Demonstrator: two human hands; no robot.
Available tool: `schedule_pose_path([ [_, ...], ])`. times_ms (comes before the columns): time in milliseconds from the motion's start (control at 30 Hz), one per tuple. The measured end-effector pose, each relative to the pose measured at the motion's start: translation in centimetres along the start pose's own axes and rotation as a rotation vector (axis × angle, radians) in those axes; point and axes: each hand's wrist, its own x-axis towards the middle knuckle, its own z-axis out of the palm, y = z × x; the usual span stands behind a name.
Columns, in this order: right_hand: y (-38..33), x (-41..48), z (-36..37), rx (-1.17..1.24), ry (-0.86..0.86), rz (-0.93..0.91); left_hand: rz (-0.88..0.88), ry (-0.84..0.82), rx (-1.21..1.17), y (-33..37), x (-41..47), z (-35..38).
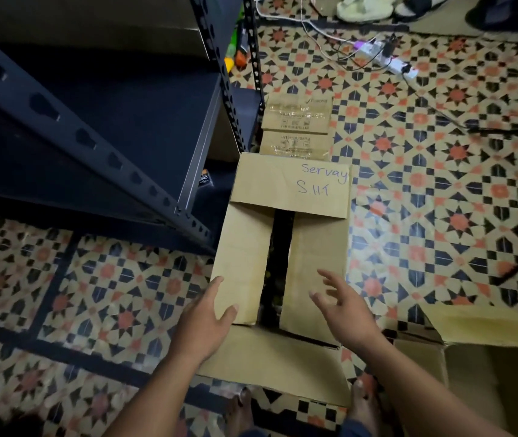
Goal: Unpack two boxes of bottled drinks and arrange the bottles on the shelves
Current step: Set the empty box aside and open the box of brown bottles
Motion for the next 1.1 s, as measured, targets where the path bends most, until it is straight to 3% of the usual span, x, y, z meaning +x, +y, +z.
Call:
schedule_pose_path([
  [233,3.8,0.2,3.3,-0.003,0.089,0.067,0.010,-0.044,0.131,-5.5,-0.5,4.6],
  [467,3.0,4.2,2.8,0.037,0.145,-0.058,0.074,0.156,0.007,-3.6,1.6,5.6],
  [667,1.7,10.1,-0.1,-0.102,0.029,-0.180,-0.019,0.263,-0.039,-1.9,3.3,7.3],
  [867,1.7,13.5,0.3,-0.274,-0.030,-0.286,0.020,0.334,0.160,-1.1,6.8,8.1],
  [1100,2.8,15.3,2.6,-0.449,0.343,-0.446,0.173,0.389,0.277,0.0,11.5,7.7],
])
